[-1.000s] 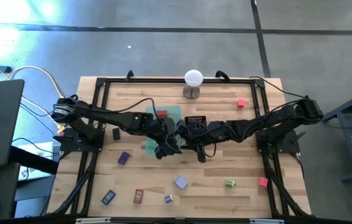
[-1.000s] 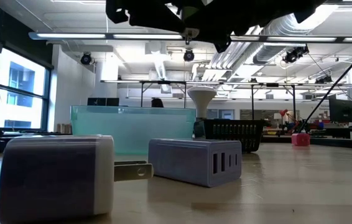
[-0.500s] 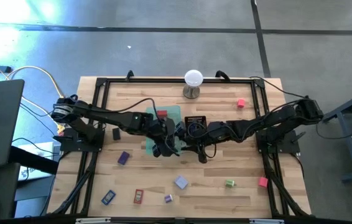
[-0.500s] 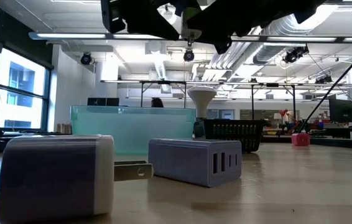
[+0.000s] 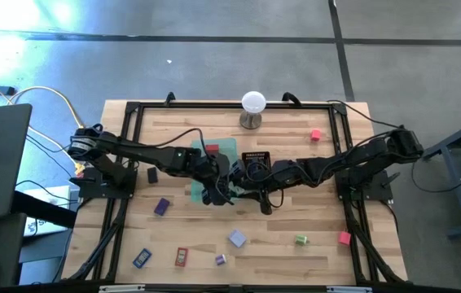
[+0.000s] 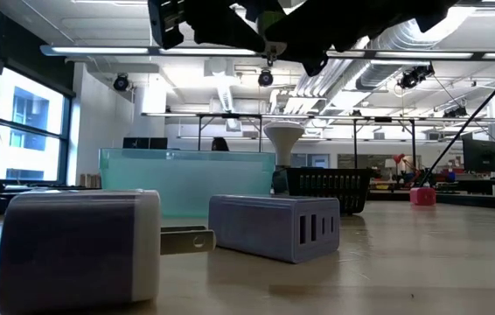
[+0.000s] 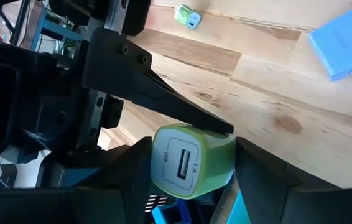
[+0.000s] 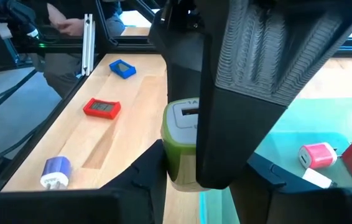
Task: Pick & Place Office items
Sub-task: Put the green charger adapter into the blue bin
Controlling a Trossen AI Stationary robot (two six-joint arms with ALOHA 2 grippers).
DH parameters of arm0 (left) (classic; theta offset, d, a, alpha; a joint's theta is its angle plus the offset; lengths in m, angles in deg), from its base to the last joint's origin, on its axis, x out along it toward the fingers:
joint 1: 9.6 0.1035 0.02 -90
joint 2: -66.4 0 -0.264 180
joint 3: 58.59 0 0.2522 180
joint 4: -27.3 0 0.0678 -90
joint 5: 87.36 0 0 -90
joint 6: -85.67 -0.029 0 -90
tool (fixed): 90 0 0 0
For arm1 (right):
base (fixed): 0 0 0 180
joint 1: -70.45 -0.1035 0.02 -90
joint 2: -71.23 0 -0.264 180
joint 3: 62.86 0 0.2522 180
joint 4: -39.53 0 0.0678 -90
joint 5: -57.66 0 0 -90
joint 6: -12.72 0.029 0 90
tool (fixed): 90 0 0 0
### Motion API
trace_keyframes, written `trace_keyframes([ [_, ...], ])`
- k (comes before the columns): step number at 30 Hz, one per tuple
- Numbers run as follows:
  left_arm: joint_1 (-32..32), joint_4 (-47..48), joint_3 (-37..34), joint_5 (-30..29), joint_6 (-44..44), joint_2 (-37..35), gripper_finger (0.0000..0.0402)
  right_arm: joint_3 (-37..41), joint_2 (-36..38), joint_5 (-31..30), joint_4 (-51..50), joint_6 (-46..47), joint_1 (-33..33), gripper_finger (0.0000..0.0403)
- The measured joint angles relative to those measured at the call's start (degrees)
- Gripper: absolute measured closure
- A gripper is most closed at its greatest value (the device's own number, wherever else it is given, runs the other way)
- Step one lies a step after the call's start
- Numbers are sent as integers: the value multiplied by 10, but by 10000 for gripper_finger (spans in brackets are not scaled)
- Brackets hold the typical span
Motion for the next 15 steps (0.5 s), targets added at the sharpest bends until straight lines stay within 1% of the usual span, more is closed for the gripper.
trace_keyframes([
  [3,0,-2,0,0,-4,5,215,0,0,0,-5,0,0,278],
  [10,0,-4,0,-3,-4,7,213,0,0,-4,-7,1,0,249],
  [15,0,-5,0,-2,5,7,212,0,0,-6,-7,1,0,245],
])
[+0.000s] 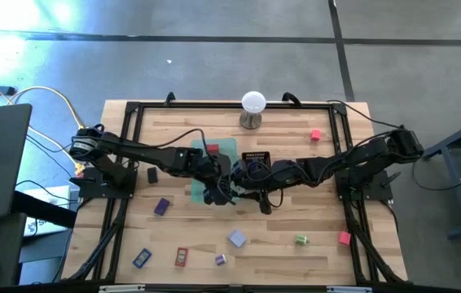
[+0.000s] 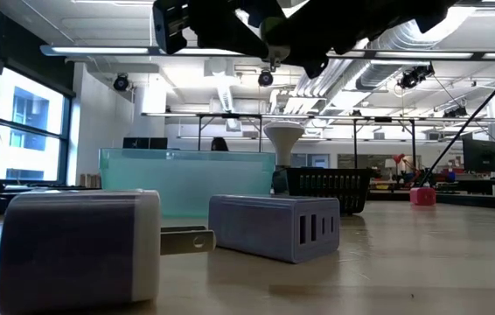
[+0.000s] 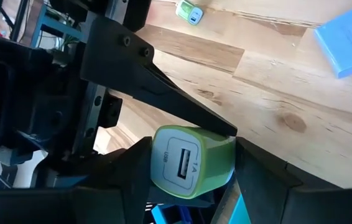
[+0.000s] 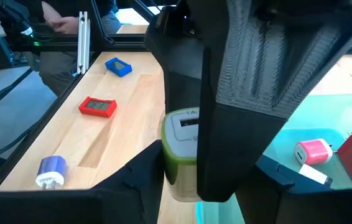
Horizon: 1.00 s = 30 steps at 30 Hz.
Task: Pick & Place Office items
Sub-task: Put the green charger adapter into the blue bin
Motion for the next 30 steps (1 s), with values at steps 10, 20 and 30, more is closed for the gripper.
trace_keyframes([
  [10,-11,22,0,-39,35,-3,212,0,6,0,-39,10,0,243],
  [20,20,159,0,-41,184,-49,211,0,14,5,-85,44,0,243],
  [30,109,276,-26,26,350,-50,211,0,14,6,-97,60,0,243],
])
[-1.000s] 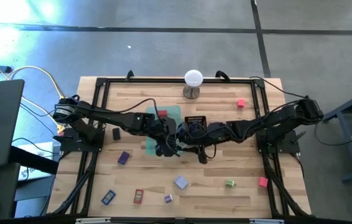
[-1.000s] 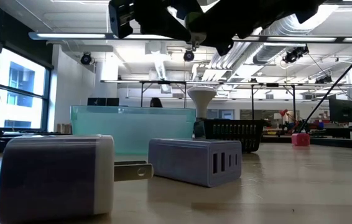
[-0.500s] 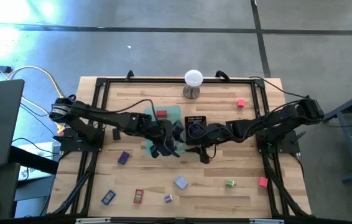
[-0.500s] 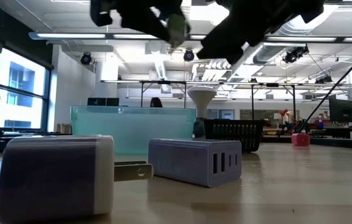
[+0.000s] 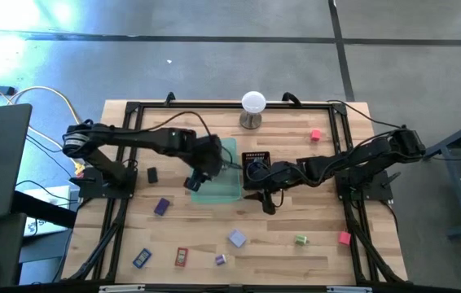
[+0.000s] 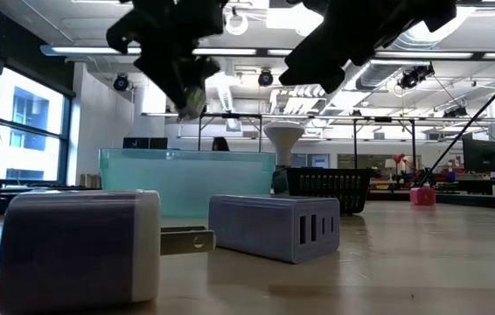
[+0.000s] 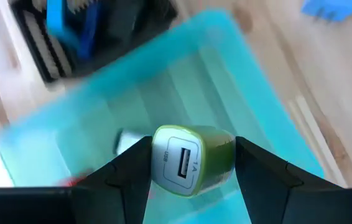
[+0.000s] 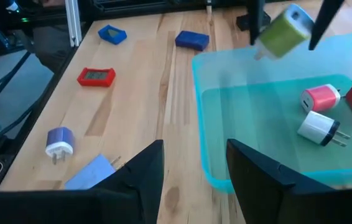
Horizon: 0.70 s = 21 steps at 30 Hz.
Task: Pick & Place Office items
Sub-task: Put the green charger adapter into the blue bin
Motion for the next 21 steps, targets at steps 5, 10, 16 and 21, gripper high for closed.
trace_keyframes([
  [5,40,-27,-44,5,32,0,211,0,0,0,0,0,0,243],
  [10,61,-92,-99,31,60,0,211,0,0,0,0,0,0,243],
  [16,52,-96,-118,32,116,0,211,0,0,-2,0,-6,0,243],
  [21,39,-105,-128,32,156,8,210,0,0,-5,2,-21,1,243],
])
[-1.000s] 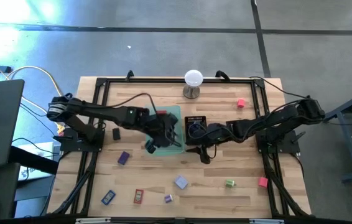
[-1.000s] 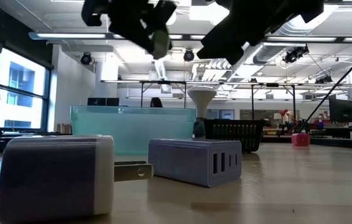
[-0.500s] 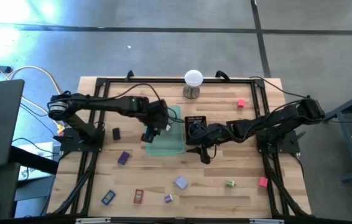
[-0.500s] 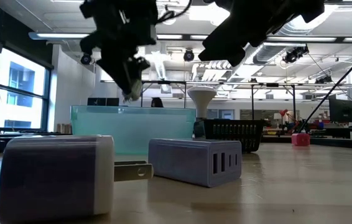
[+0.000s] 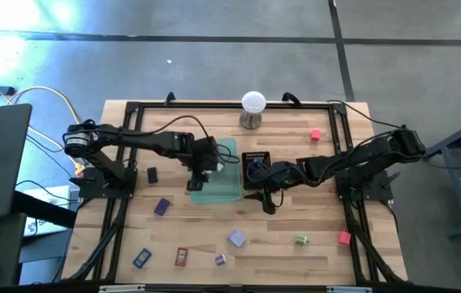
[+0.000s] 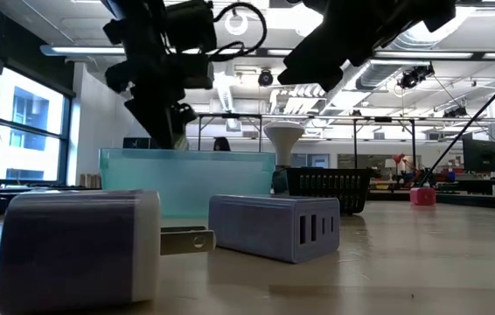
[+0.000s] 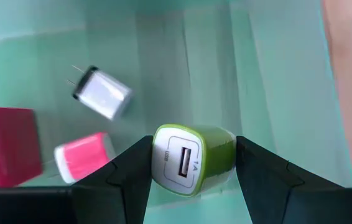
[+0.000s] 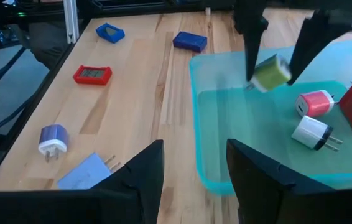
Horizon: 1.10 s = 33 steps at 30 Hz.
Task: Pick & Place Office items
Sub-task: Put the green charger adapter into the blue bin, then put the black digital clock into the black bin
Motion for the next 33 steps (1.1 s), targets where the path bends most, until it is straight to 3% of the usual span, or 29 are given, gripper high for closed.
trace_keyframes([
  [7,-5,-2,-2,-3,3,39,210,0,0,0,1,0,0,243],
  [12,-1,-16,-2,-4,68,57,210,0,0,0,1,2,0,243],
  [16,-1,-19,-2,-8,71,58,208,0,0,0,1,3,0,243],
  [26,-2,-21,-2,-38,102,56,115,0,0,0,3,3,0,243],
  [33,-3,-5,13,-39,90,42,102,0,0,0,8,-12,0,243],
])
